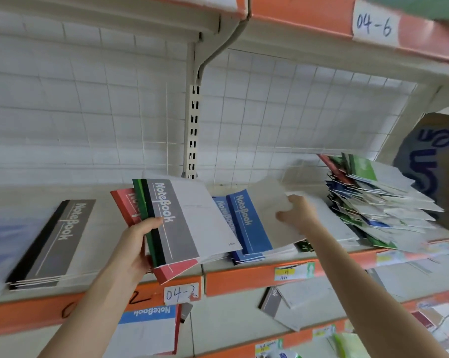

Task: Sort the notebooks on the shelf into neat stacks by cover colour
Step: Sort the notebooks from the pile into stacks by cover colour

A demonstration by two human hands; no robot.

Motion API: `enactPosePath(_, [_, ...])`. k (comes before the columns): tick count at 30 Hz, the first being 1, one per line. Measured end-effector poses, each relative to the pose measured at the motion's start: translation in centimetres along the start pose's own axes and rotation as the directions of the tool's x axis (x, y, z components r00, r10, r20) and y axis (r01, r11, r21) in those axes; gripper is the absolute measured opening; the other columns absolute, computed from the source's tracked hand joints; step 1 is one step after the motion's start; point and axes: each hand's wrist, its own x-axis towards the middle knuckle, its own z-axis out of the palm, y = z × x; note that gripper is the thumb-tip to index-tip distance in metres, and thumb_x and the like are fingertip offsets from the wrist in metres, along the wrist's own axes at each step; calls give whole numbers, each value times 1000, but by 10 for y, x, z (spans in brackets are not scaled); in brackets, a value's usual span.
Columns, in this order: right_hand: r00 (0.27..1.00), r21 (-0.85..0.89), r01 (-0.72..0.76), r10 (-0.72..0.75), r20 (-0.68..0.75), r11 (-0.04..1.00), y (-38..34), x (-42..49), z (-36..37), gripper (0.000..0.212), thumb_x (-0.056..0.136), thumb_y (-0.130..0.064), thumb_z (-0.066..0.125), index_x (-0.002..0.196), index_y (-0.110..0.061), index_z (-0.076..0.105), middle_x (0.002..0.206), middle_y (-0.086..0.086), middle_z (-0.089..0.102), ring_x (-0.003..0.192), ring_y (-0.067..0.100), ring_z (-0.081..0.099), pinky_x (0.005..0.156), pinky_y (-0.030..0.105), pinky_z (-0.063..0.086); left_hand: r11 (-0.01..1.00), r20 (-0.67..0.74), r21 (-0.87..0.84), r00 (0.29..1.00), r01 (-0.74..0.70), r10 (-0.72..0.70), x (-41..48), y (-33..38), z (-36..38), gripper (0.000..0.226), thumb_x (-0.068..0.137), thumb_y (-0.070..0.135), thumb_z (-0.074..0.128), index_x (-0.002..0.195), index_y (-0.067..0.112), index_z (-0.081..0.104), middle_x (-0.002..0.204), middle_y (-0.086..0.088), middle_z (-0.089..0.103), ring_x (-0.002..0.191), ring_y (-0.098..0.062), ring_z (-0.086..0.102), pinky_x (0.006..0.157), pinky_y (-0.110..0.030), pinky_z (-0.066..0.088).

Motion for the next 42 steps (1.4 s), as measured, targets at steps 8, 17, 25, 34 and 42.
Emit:
enactPosePath(8, [994, -312, 26, 9, 112, 950, -7, 5, 34, 24, 83, -23, 63, 76, -8, 45, 74, 5, 54, 69, 22, 52, 47, 25, 37, 1000, -18, 20, 1000, -9, 9, -1, 0, -1, 14, 89, 10, 49, 95, 18, 58, 92, -7, 64, 83, -26, 60, 63, -34, 43])
enactPosePath(17, [933, 244, 46, -129, 337, 969, -60, -27, 39, 35, 96, -34, 43, 87, -4, 60, 75, 4, 51, 65, 15, 48, 62, 27, 39, 999, -11, 44, 1000, -25, 26, -1, 0, 5, 13, 89, 9, 50, 96, 16, 58, 92, -8, 64, 85, -26, 59, 64, -34, 42])
enactPosePath(25, [918, 109, 216, -240, 316, 970, -90, -49, 59, 39, 88, -31, 56, 119, -7, 49, 106, 6, 57, 100, 25, 57, 76, 30, 49, 999, -35, 1, 998, -52, 52, 0, 2, 0, 18, 87, 5, 54, 98, 17, 60, 95, -8, 67, 89, -26, 61, 67, -35, 43])
enactPosePath(34, [922, 294, 138, -231, 309, 946, -115, -49, 104, 32, 85, -23, 63, 103, -15, 38, 95, 1, 52, 86, 21, 54, 58, 24, 43, 983, -260, -136, 962, -123, 84, -19, 15, -63, 14, 89, 7, 52, 89, 19, 60, 82, -2, 67, 73, -20, 63, 64, -33, 44])
enactPosePath(42, [910, 98, 327, -341, 234, 940, -145, -43, 144, 49, 86, -10, 59, 132, -5, 43, 119, 14, 59, 109, 31, 56, 76, 30, 47, 959, -428, -186, 896, -211, 114, -53, 34, -146, 20, 87, 5, 44, 89, 19, 57, 87, -1, 64, 80, -22, 59, 67, -33, 43])
